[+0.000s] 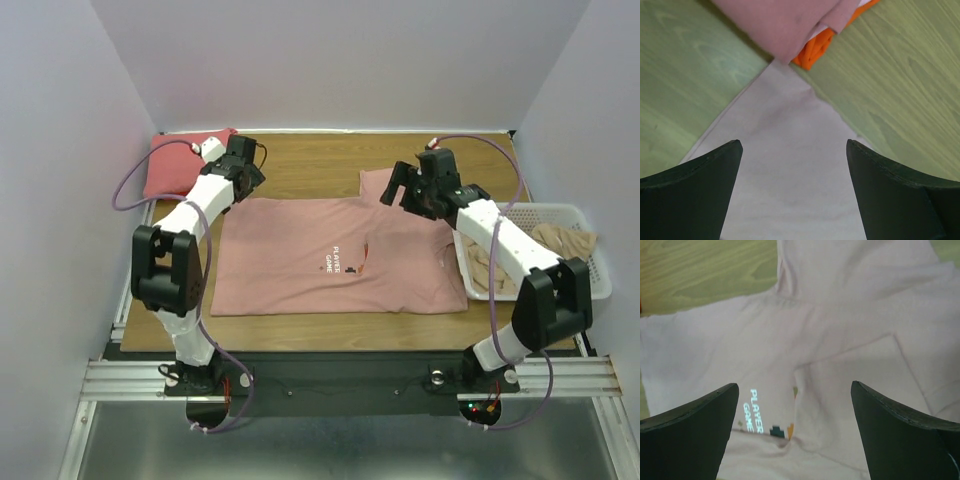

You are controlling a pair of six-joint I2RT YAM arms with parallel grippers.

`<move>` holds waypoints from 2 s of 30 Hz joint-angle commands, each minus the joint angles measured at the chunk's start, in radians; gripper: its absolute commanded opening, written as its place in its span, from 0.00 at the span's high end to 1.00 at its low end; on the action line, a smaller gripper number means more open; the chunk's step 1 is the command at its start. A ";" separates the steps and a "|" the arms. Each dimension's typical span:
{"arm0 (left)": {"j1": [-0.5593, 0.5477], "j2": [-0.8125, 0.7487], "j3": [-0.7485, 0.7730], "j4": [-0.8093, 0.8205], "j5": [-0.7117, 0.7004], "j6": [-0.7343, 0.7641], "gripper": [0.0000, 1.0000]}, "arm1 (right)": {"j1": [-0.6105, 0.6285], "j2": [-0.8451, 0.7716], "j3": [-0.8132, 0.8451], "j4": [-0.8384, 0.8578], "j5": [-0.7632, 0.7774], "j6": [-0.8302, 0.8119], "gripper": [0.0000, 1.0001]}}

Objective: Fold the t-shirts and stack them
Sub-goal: Fold the tshirt

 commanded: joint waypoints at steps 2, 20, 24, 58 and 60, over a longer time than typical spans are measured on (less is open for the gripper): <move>0.004 0.129 0.142 0.004 -0.022 0.058 0.04 | 0.000 0.127 0.150 0.054 0.099 -0.052 0.00; 0.013 0.440 0.322 -0.053 -0.032 0.029 0.16 | -0.050 0.359 0.341 0.054 0.128 -0.111 0.00; 0.013 0.466 0.341 -0.067 -0.051 0.020 0.22 | -0.062 0.379 0.364 0.054 0.124 -0.123 0.00; 0.013 0.447 0.337 -0.200 -0.040 0.023 1.00 | -0.115 1.005 1.045 0.054 0.250 -0.408 0.00; 0.013 0.444 0.331 -0.196 -0.037 0.021 1.00 | -0.115 1.052 1.081 0.054 0.247 -0.408 0.01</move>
